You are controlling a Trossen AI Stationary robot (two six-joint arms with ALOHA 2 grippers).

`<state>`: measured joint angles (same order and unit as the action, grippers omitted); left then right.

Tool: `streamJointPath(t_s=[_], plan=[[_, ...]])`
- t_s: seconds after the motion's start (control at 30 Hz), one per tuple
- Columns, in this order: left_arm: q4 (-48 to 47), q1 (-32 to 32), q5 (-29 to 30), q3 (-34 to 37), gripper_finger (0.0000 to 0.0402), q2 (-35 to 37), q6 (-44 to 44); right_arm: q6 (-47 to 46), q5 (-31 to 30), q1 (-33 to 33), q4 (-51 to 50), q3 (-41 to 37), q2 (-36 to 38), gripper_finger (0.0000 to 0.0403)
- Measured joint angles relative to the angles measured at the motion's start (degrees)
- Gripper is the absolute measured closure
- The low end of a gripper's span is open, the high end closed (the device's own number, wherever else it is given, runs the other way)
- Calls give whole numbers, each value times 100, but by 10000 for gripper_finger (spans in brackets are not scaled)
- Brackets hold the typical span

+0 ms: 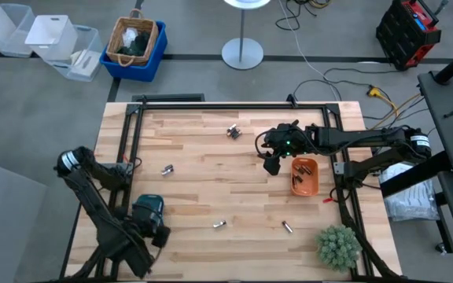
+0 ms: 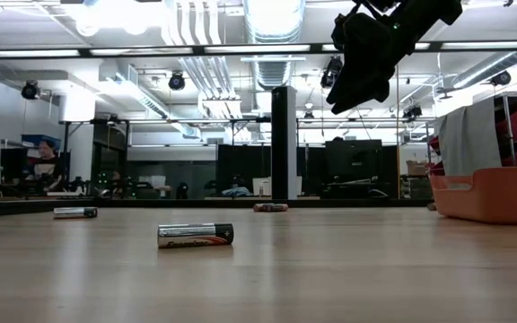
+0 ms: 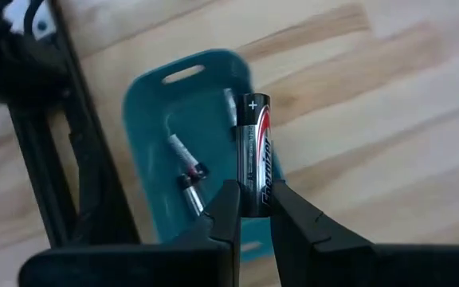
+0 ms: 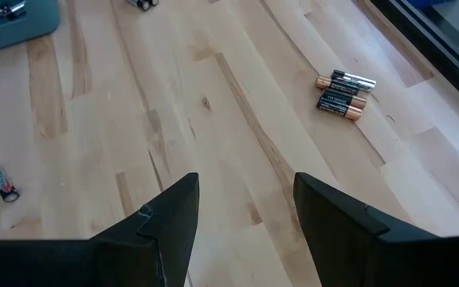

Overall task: Sort batteries
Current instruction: Put the silver battery into the blue bin, then put the black battery into the orange bin

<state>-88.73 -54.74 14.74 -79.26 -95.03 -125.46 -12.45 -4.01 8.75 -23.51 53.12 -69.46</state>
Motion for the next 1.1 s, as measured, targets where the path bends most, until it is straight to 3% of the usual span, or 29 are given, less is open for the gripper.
streamJointPath(t_s=[0.2, 0.37, 0.57, 0.87, 1.1], plan=[[452, 72, -62, 701, 375, 405, -115, 37, 0, 0, 0, 0, 1, 204], [459, 62, -687, 1037, 375, 475, -132, 55, 0, 2, 2, 0, -1, 204], [516, 53, -635, 1154, 372, 456, -108, 50, 0, 2, 29, 0, 0, 204], [581, 51, -675, 1235, 328, 338, -7, -9, 0, 1, 166, 0, 1, 204], [603, 51, -677, 1232, 318, 331, 186, -44, 0, 0, 268, 0, 1, 204]])
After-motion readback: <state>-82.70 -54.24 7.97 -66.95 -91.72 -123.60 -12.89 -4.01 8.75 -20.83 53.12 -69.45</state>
